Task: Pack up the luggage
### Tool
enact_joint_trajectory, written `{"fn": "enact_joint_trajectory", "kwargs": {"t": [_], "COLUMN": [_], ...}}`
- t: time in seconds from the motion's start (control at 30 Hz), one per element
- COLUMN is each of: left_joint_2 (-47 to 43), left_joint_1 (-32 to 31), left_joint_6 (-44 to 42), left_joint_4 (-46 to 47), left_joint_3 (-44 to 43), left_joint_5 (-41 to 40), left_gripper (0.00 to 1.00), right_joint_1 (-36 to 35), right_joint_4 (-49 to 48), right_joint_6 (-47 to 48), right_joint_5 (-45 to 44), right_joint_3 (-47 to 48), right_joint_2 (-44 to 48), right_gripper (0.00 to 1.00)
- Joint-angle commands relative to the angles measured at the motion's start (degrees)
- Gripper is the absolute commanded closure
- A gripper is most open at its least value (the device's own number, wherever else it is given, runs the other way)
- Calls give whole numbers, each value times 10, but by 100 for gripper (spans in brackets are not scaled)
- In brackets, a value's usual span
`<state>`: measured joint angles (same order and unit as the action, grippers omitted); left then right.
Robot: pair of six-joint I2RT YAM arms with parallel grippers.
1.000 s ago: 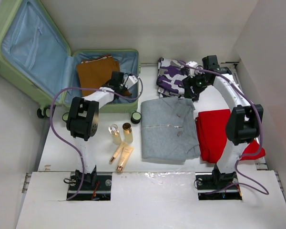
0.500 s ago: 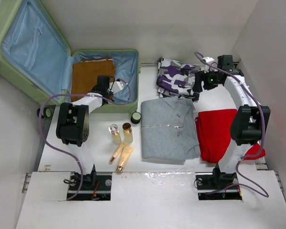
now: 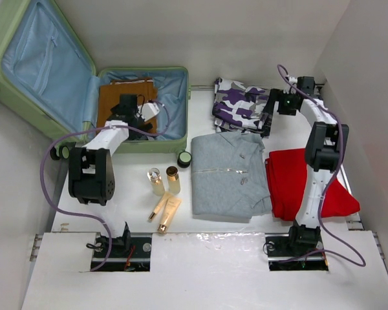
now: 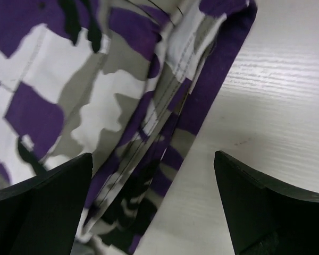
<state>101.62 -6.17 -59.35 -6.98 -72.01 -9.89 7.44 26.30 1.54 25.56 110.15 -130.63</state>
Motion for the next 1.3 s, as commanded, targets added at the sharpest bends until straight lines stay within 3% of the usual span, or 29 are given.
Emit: {"fn": "enact_joint_trajectory", "kwargs": {"t": [0.0,0.27,0.57,0.67,0.8,0.83,1.0,1.27], "left_joint_2": [-60,-49,-44,-44,-39,-39,-39,-22], "left_joint_1": [8,8,3,3,3,3,3,-9], "left_joint_6": [63,182,212,218,231,231,250,317], "left_joint_4": [-95,-193,-200,-200,-200,-200,-212,-229], "left_joint_3": [-75,-202,-226,-232,-245,-251,-263,-286], "left_joint_5": [57,114,133,139,145,145,157,284], "left_gripper": [0,0,0,0,0,0,0,0], "right_joint_1": [-10,-44,-61,-61,-61,-61,-55,-60], "right_joint_4": [-48,-43,-21,-41,-76,-90,-180,-269], "right_joint_6": [-51,-78,-105,-119,-139,-139,-145,-178], "right_joint_5": [13,13,-33,-11,33,41,120,194], "right_joint_3": [40,65,10,10,16,16,16,72], "right_joint_2": [-25,-91,-80,-93,-111,-111,-111,-31], "right_gripper": [0,0,1,17,72,100,100,100]}}
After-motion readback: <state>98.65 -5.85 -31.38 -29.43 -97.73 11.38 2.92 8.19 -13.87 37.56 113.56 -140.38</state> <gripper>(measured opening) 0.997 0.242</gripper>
